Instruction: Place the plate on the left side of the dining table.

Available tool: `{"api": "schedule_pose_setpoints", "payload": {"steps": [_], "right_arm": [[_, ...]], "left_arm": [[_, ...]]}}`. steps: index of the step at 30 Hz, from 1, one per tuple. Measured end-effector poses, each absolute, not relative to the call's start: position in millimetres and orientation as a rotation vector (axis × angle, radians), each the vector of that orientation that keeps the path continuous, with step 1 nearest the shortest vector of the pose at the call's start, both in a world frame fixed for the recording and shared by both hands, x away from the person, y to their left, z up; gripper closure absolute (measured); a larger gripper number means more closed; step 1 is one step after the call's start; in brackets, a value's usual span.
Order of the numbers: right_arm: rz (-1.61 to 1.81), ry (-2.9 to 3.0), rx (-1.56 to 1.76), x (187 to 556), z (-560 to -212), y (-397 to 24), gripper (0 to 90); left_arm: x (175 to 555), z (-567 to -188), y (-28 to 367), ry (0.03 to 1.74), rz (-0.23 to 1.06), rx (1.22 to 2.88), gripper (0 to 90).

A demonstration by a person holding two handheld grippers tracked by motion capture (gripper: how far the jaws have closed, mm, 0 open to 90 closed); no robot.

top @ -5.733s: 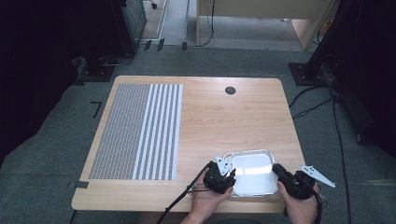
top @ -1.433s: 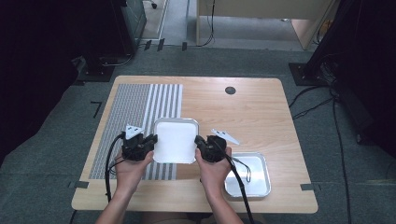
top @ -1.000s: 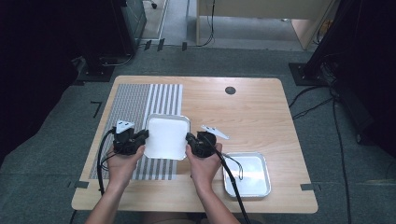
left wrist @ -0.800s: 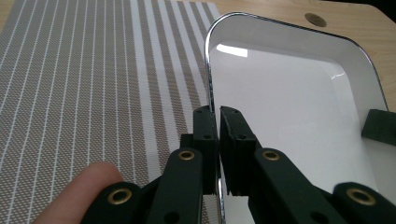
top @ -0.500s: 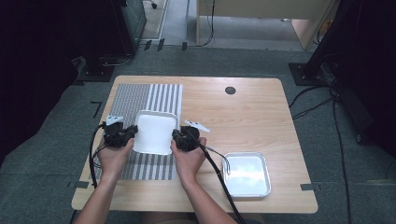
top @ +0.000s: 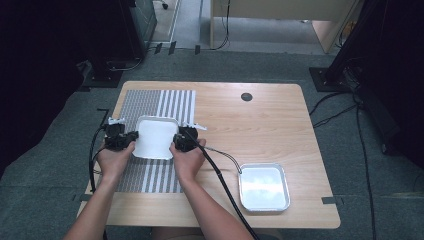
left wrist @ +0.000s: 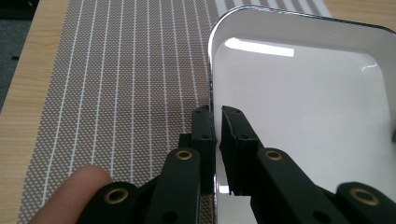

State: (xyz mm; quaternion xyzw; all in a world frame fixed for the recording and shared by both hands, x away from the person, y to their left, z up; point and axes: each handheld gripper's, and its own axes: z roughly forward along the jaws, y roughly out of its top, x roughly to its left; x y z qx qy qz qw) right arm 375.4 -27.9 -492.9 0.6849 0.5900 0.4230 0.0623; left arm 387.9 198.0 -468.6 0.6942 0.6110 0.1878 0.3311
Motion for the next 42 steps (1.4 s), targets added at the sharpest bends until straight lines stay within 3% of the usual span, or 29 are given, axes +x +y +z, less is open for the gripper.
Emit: {"api": "schedule_pose_setpoints", "payload": {"steps": [16,22,24,27,35,42], "right_arm": [[1.204,1.811,2.026,414.4,-506.1,-3.0,87.3],[1.208,1.823,2.028,421.5,-509.4,1.2,85.6],[1.213,1.836,2.028,421.9,-510.1,-0.2,83.8],[1.248,1.847,1.985,418.6,-510.1,-6.8,79.9],[1.237,1.887,1.951,408.3,-508.9,-6.7,83.7],[1.216,1.861,1.988,407.9,-508.1,-5.3,85.3]], "left_arm": [[432.5,-483.8,216.6,1.697,0.417,1.815,87.0],[438.0,-494.7,223.8,1.729,0.338,1.775,80.2],[437.1,-493.7,226.8,1.715,0.306,1.760,71.3],[432.8,-490.1,234.2,1.713,0.299,1.718,68.9],[421.7,-490.4,236.4,1.683,0.260,1.757,70.6],[422.2,-494.5,230.3,1.714,0.250,1.769,77.7]]}}
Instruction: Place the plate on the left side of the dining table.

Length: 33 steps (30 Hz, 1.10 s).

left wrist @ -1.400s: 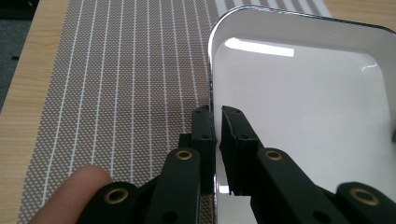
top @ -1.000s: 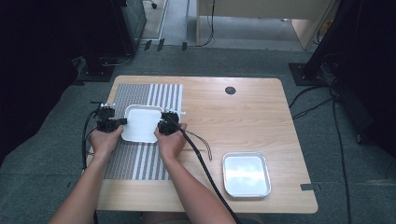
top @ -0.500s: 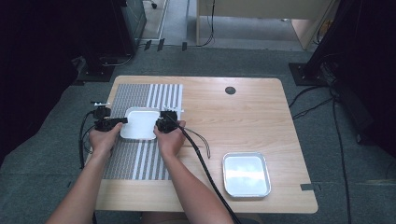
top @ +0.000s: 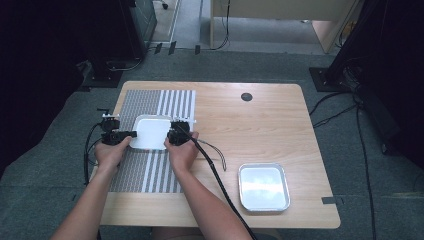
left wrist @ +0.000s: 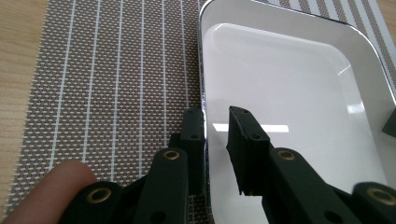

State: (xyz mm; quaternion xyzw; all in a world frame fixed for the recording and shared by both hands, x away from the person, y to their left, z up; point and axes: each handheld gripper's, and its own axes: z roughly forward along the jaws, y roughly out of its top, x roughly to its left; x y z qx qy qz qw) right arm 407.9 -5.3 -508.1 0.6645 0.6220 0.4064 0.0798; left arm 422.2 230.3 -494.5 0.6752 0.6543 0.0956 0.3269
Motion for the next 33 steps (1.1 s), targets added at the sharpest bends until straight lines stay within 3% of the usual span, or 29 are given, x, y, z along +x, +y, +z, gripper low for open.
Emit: {"api": "schedule_pose_setpoints", "payload": {"steps": [6,8,12,18,21,28,33], "right_arm": [[1.225,1.841,2.002,409.9,-508.8,-5.5,85.5],[1.230,1.848,2.009,410.2,-508.5,-6.3,85.4],[1.231,1.880,1.969,409.3,-505.1,-10.3,82.3],[1.350,1.826,1.993,407.7,-497.4,-33.1,69.7],[1.397,1.847,1.978,405.6,-493.9,-46.7,65.4],[1.301,1.952,1.838,391.0,-484.6,-64.8,45.2],[1.307,1.982,1.830,383.9,-478.9,-78.5,35.5]], "left_arm": [[424.8,-494.8,229.1,1.722,0.259,1.760,78.3],[424.5,-494.8,229.1,1.719,0.257,1.756,74.6],[419.3,-490.7,229.3,1.719,0.317,1.729,60.5],[410.1,-485.7,231.1,1.654,0.261,1.685,36.9],[402.6,-481.0,226.1,1.624,0.304,1.724,19.3],[380.3,-473.0,224.1,1.559,0.366,1.729,14.0],[369.9,-472.8,227.1,1.548,0.397,1.747,14.1]]}}
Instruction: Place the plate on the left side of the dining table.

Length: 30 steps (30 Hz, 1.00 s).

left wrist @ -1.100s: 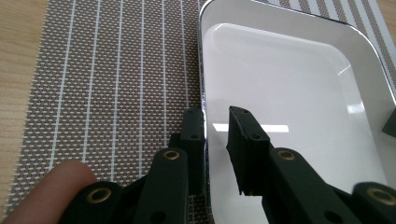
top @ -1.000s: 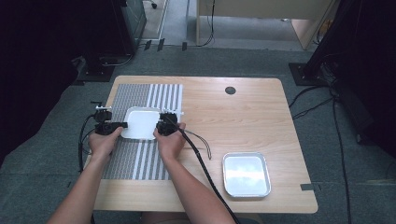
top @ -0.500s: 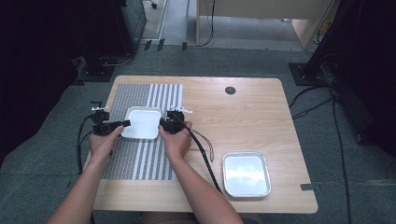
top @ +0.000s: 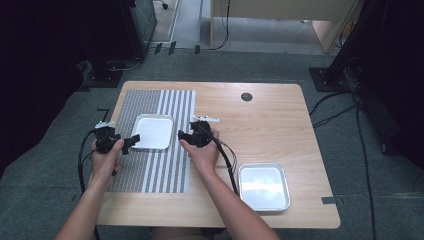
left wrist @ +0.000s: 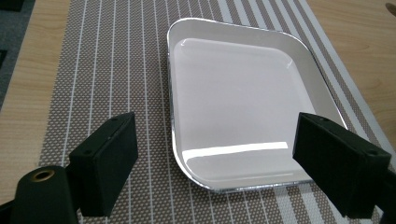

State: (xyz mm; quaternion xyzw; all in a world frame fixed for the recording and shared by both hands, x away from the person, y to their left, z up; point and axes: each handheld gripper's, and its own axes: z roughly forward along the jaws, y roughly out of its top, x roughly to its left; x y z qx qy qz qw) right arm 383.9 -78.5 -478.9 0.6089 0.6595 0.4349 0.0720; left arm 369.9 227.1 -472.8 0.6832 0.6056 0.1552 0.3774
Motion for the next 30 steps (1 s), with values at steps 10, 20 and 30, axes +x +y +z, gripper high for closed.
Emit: {"api": "schedule_pose_setpoints", "payload": {"steps": [10,20,30], "right_arm": [[1.360,2.075,1.725,366.5,-465.5,-103.9,30.0],[1.380,2.039,1.699,349.9,-454.4,-135.5,28.1],[1.386,2.007,1.688,333.7,-448.6,-173.6,27.6]], "left_arm": [[350.0,-471.0,229.7,1.531,0.371,1.750,12.5],[328.9,-467.2,228.3,1.502,0.386,1.726,12.4],[302.9,-465.2,223.6,1.487,0.407,1.699,12.4]]}}
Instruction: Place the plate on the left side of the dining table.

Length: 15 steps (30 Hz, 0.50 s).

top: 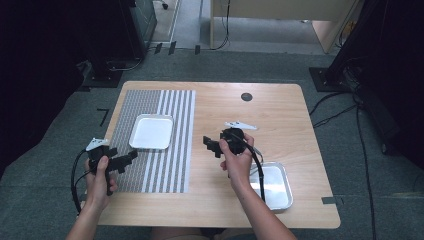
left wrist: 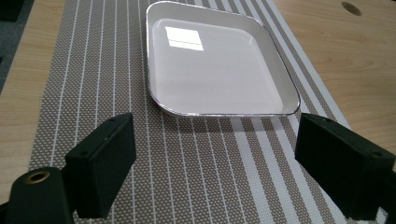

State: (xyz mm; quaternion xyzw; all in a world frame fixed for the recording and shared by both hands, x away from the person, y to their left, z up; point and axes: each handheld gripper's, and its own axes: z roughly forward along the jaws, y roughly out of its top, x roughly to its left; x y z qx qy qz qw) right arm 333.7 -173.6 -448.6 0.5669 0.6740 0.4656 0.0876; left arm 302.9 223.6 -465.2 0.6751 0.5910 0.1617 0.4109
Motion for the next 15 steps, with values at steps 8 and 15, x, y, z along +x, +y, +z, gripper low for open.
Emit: {"api": "schedule_pose_setpoints", "payload": {"steps": [8,15], "right_arm": [[1.362,1.984,1.681,319.1,-446.9,-198.3,26.8],[1.334,1.971,1.669,306.7,-445.9,-220.8,26.3]], "left_arm": [[287.3,-468.3,219.9,1.485,0.415,1.698,12.5],[272.1,-469.0,218.1,1.470,0.421,1.700,12.5]]}}
